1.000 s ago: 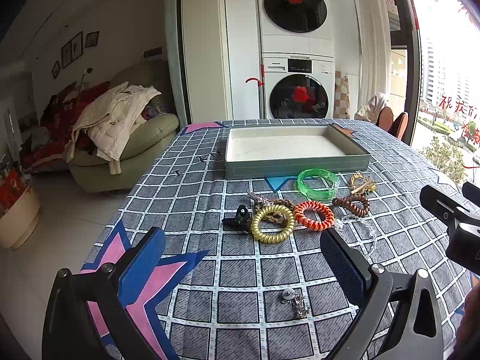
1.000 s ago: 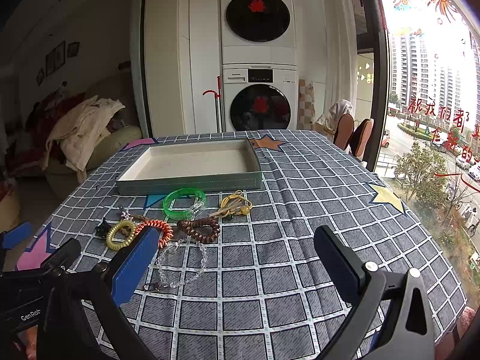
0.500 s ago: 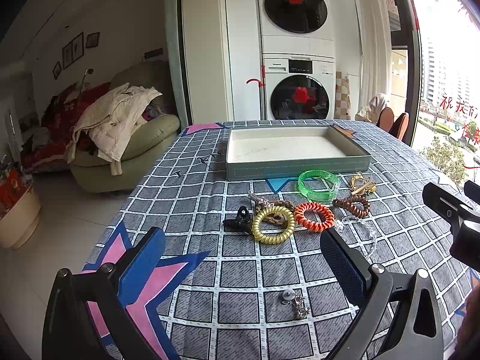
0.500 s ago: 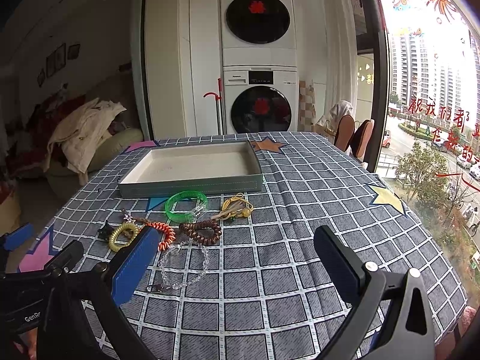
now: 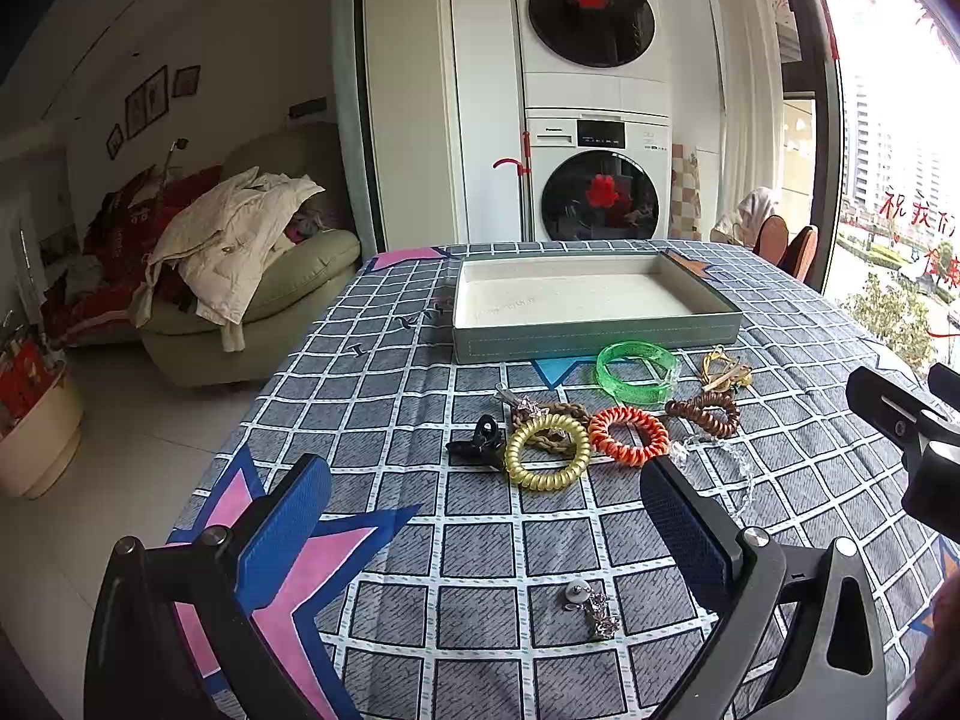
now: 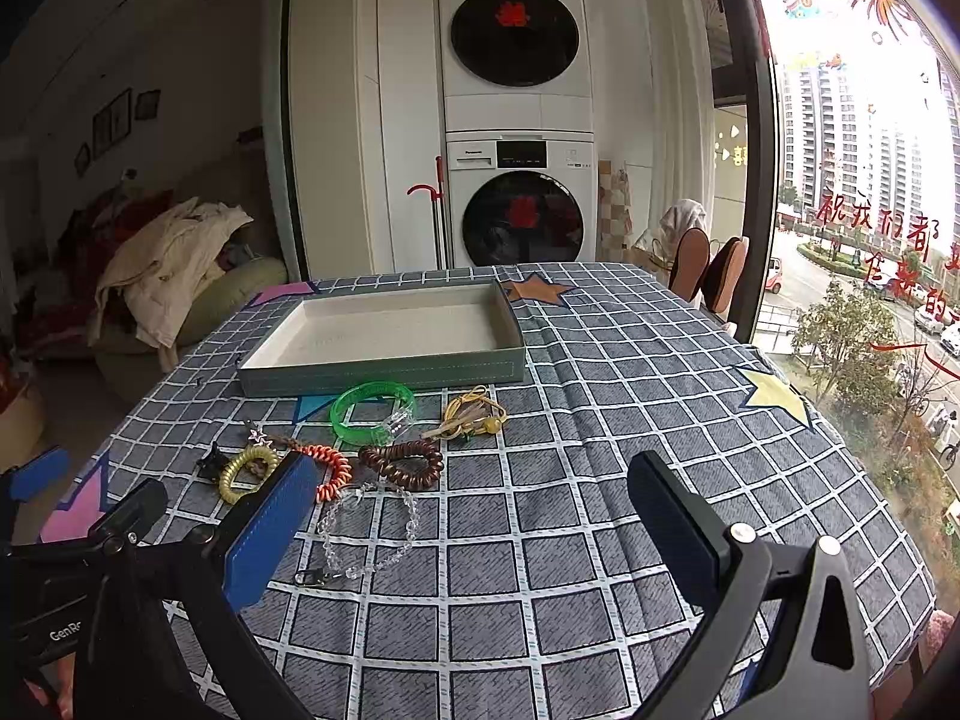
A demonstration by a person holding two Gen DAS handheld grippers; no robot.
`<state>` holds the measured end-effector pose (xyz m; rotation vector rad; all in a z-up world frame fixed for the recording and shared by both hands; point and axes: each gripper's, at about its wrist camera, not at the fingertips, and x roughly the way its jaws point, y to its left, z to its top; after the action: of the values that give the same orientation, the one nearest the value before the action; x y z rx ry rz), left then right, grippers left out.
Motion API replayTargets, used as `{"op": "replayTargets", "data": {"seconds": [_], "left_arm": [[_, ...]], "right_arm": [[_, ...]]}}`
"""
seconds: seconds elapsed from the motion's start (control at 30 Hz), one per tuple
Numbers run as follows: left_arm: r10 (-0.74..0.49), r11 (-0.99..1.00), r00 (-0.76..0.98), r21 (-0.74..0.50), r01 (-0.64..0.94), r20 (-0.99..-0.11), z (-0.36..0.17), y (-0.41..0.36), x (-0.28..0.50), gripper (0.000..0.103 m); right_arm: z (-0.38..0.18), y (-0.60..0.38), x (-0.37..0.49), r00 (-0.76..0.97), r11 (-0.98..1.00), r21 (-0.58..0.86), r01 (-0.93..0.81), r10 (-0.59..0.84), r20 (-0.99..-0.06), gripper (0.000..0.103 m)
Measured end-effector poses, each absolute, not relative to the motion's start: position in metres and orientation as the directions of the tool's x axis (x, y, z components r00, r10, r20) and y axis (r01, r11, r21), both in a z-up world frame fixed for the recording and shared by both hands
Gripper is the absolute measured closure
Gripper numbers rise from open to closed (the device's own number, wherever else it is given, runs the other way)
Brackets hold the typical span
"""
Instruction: Organize jewelry
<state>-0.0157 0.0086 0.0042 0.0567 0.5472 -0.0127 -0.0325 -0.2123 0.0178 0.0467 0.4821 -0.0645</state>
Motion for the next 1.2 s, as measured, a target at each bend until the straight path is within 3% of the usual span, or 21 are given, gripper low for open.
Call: {"op": "replayTargets", "data": {"seconds": [1.2], "left_arm": [[0.005,0.998,0.852,0.05,0.025,-0.523,0.0036,0.0084,-0.0144,0.0]], "right_arm": [[0.0173,-0.2121,-0.0311,0.884,0.997,0.032,0.067,-0.045,-0.465,0.0]]}}
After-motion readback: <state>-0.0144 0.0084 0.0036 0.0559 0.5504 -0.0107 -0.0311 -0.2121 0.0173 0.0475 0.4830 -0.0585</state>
